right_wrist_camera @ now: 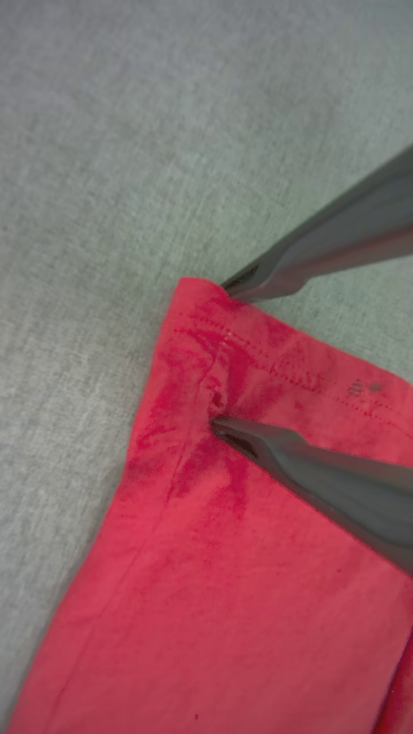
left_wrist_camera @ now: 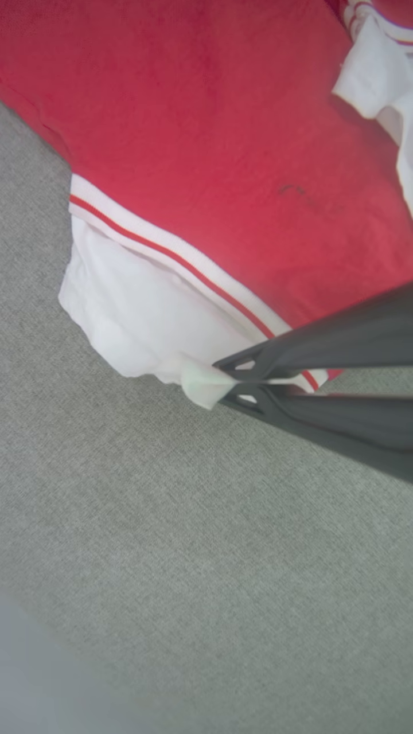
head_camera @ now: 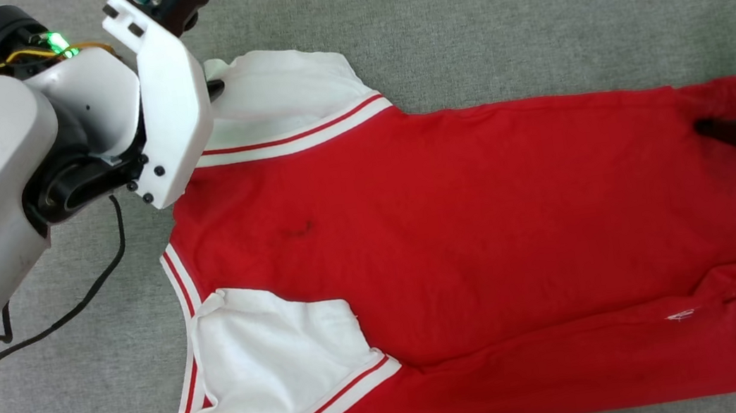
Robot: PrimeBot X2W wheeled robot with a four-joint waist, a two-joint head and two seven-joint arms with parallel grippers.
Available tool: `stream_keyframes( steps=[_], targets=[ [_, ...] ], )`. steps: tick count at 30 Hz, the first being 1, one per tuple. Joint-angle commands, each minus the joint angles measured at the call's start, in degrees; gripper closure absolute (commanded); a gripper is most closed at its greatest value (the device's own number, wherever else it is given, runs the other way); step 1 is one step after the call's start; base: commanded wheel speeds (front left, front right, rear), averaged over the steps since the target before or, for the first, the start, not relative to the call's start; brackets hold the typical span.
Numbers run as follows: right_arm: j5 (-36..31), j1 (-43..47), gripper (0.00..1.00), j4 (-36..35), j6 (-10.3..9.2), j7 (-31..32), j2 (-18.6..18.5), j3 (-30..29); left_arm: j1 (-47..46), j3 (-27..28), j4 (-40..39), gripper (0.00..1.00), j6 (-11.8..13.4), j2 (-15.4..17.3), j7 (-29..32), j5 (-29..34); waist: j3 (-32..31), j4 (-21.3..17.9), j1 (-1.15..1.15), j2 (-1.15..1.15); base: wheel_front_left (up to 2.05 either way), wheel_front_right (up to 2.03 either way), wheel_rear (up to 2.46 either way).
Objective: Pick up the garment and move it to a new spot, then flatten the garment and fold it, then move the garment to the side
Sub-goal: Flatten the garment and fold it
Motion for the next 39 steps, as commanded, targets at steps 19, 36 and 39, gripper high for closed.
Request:
stream_keyframes(
  steps=[19,36,39],
  targets=[
    [5.89,9.59,1.0,-3.52,0.08,-23.26,-5.7,7.05,12.82,-2.49,-5.46,1.0,1.2,7.2,-10.74,-3.83,-16.29,-0.94,0.0,0.0,0.0,0.0,0.0],
    [8.57,23.86,1.0,-5.68,0.08,-27.95,-9.27,9.53,35.88,-4.5,-19.0,1.0,8.96,14.29,-13.11,-4.9,-20.54,-0.49,0.0,0.0,0.0,0.0,0.0],
    [8.18,25.54,1.0,-4.98,0.08,-27.57,-8.38,10.57,39.47,-4.62,-18.03,1.0,9.28,13.02,-13.71,-4.89,-19.84,-0.62,0.0,0.0,0.0,0.0,0.0]
  ],
)
